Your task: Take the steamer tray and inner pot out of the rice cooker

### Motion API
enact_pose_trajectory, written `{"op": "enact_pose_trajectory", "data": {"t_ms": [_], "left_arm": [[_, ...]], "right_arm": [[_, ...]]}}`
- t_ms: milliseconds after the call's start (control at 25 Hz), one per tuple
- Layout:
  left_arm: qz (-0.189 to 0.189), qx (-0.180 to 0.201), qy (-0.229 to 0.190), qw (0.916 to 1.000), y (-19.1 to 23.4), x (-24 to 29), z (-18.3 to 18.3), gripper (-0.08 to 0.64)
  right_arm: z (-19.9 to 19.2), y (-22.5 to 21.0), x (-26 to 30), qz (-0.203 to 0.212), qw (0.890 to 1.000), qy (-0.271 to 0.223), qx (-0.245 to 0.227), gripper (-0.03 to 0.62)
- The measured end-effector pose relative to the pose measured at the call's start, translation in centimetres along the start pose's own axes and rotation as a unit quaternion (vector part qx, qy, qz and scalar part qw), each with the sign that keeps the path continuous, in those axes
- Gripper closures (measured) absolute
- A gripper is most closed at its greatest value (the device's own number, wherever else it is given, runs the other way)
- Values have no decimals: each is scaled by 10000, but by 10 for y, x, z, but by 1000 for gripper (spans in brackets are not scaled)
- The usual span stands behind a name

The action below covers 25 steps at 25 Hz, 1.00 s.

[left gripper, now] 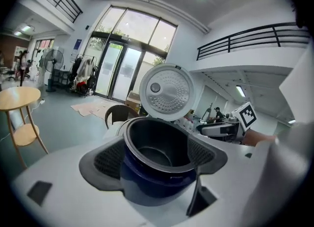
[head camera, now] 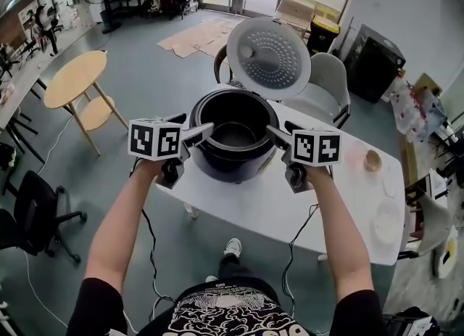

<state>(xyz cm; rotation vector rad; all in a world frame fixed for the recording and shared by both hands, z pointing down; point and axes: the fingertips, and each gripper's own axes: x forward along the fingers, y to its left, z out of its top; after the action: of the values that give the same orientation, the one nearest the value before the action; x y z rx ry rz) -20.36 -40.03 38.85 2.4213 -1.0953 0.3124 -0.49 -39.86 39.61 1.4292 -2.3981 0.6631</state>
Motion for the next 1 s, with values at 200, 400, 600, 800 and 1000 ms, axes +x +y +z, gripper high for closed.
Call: {"op": "enact_pose_trajectory", "data": {"t_ms": [200,400,600,800,1000], "left_arm": [[-291,-319,410,9982,16,42,9,164],[-372,-717,729,9941,34,64,15,169],[-413,-1118,995,9879,47,84,21,203],[-183,-1034,1227,9869,49,90,17,241],[276,-876,1755,9802,62,97,13,301]], "right_arm": [[4,-25,37,335,9985,409,164,322],[5,-41,61,709,9933,713,576,336],[15,-47,79,1146,9848,932,918,350],[14,-46,82,1284,9763,1265,1195,372],[11,-51,89,1127,9745,1529,1195,430]]}}
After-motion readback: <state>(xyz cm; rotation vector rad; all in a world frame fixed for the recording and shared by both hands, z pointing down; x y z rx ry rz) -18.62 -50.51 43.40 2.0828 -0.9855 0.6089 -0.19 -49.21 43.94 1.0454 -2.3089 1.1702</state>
